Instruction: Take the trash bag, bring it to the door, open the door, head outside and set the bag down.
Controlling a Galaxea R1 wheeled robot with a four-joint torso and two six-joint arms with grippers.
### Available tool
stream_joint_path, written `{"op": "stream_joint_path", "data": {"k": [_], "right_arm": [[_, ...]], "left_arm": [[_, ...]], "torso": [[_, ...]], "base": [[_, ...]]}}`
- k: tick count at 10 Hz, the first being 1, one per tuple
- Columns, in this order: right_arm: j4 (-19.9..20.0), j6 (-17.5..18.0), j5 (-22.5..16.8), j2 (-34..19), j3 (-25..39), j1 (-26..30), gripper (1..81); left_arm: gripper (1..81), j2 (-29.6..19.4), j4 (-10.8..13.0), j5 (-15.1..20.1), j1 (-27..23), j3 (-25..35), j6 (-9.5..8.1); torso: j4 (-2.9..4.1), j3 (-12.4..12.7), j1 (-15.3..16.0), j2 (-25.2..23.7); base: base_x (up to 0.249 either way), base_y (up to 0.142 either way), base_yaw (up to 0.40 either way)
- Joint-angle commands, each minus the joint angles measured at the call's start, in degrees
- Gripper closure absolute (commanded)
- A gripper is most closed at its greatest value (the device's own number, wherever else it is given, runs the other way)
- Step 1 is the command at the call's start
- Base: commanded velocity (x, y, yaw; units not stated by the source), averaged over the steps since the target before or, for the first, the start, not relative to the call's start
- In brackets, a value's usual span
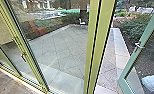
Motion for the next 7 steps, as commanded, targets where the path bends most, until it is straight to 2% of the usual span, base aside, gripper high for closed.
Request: {"op": "stream_joint_path", "data": {"k": [1, 3, 7], "right_arm": [[-0.8, -0.8, -0.2, -0.8, -2.8, 9.3, 1.0], [4.1, -0.8, -1.2, -0.7, -1.6, 9.7, 1.0], [23.4, -0.5, -14.0, -0.6, 6.4, 10.3, 1.0]], "left_arm": [[81.1, -0.3, -0.5, 5.0, 0.1, 0.3, -0.2], [81.1, -0.3, -0.5, 5.0, 0.0, 0.3, -0.2], [81.1, -0.4, -0.5, 5.0, 0.0, 0.3, -0.2]], "torso": [[0.0, 0.0, 0.0, 0.0], [0.0, 0.0, 0.0, 0.0], [0.0, 0.0, 0.0, 0.0]], "base": [[0.0, 0.0, 0.0], [0.0, 0.0, 0.0], [0.0, 0.0, 0.0]]}}
